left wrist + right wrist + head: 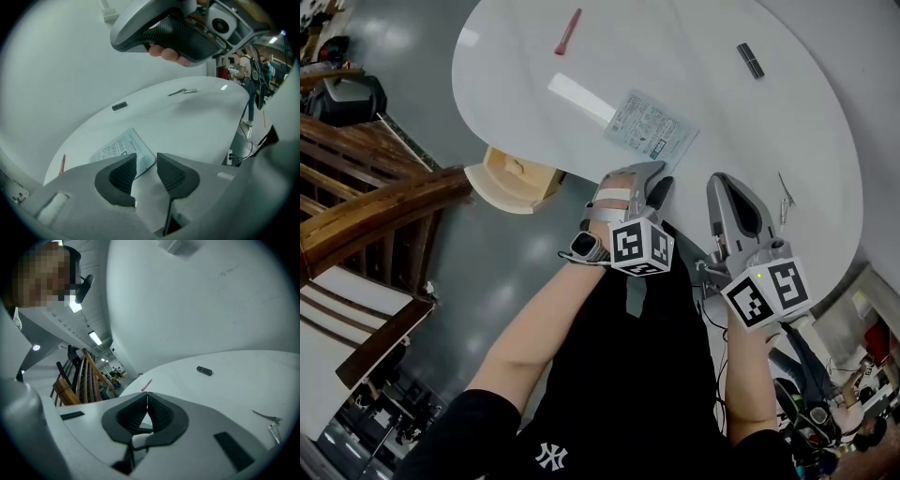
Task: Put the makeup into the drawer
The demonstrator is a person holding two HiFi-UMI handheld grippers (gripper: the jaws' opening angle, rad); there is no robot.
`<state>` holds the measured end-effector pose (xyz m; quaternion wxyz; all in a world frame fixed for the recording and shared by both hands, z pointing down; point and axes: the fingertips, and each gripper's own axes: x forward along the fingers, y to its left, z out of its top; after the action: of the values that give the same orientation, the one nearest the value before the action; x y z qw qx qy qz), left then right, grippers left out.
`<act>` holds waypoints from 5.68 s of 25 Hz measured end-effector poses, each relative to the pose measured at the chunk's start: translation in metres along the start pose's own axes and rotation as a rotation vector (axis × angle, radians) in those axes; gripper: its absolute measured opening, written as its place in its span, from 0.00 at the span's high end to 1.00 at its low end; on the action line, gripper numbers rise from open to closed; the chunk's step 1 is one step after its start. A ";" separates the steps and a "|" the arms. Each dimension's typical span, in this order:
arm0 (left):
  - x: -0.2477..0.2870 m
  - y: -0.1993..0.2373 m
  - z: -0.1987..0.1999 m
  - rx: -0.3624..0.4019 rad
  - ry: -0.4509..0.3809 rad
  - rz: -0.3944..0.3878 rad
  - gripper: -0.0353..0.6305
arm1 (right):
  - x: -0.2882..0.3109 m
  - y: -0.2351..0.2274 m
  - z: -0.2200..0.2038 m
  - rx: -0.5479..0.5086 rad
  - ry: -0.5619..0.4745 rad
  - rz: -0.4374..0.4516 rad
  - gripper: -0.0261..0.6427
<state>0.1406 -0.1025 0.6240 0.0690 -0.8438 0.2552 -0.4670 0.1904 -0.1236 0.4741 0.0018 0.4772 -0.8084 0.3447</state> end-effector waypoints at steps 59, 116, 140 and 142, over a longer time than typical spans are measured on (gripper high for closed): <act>-0.209 0.142 0.004 -0.589 -0.332 0.231 0.94 | 0.030 0.163 0.056 -0.152 -0.045 0.225 0.94; -0.160 0.148 -0.325 -1.099 -0.178 0.468 0.93 | 0.157 0.249 -0.142 -0.186 0.233 0.328 0.94; -0.218 0.175 -0.295 -1.019 -0.224 0.533 0.93 | 0.162 0.283 -0.125 -0.236 0.216 0.377 0.94; -0.233 0.180 -0.279 -1.003 -0.246 0.536 0.93 | 0.158 0.290 -0.116 -0.246 0.200 0.378 0.94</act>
<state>-0.2563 -0.1074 0.5394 -0.1945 -0.7273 0.6400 -0.1538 -0.1574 -0.0915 0.4539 0.0754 0.2773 -0.9149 0.2837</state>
